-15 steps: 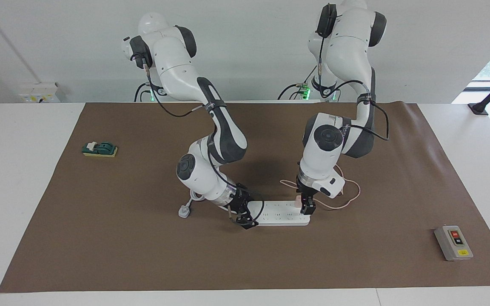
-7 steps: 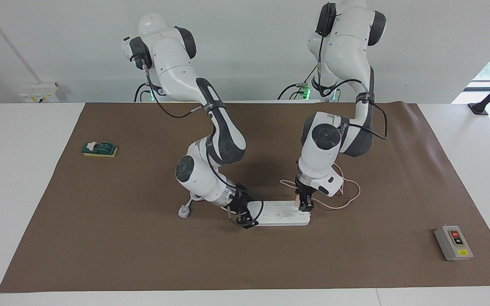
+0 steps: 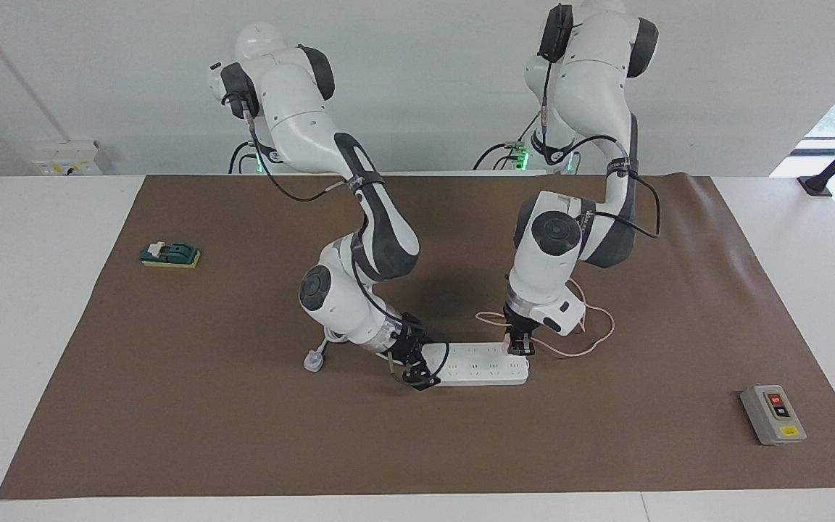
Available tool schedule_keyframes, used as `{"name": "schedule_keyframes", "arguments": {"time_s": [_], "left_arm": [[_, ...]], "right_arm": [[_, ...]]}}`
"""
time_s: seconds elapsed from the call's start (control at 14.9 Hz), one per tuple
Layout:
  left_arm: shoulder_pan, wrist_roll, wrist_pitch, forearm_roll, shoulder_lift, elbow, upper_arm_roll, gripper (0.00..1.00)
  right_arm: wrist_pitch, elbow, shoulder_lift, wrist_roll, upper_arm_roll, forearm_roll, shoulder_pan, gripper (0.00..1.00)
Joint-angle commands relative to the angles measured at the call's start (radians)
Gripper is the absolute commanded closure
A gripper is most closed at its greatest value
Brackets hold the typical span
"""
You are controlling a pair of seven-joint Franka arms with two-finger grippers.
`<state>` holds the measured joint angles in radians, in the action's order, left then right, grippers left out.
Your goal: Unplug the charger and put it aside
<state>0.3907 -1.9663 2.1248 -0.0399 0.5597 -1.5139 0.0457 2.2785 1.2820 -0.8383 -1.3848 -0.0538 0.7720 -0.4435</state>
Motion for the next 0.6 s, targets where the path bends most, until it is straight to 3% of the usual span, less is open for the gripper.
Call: {"name": "schedule_keyframes", "arguments": {"time_s": [0.0, 0.54], "left_arm": [[0.013, -0.009, 0.01, -0.02, -0.04, -0.049, -0.02, 1.0], [0.008, -0.006, -0.046, -0.023, -0.038, -0.016, -0.021, 1.0]], "right_arm": [[0.016, -0.049, -0.035, 0.004, 0.003, 0.01, 0.008, 1.0], [0.016, -0.049, -0.035, 0.004, 0.005, 0.01, 0.008, 1.0]]}}
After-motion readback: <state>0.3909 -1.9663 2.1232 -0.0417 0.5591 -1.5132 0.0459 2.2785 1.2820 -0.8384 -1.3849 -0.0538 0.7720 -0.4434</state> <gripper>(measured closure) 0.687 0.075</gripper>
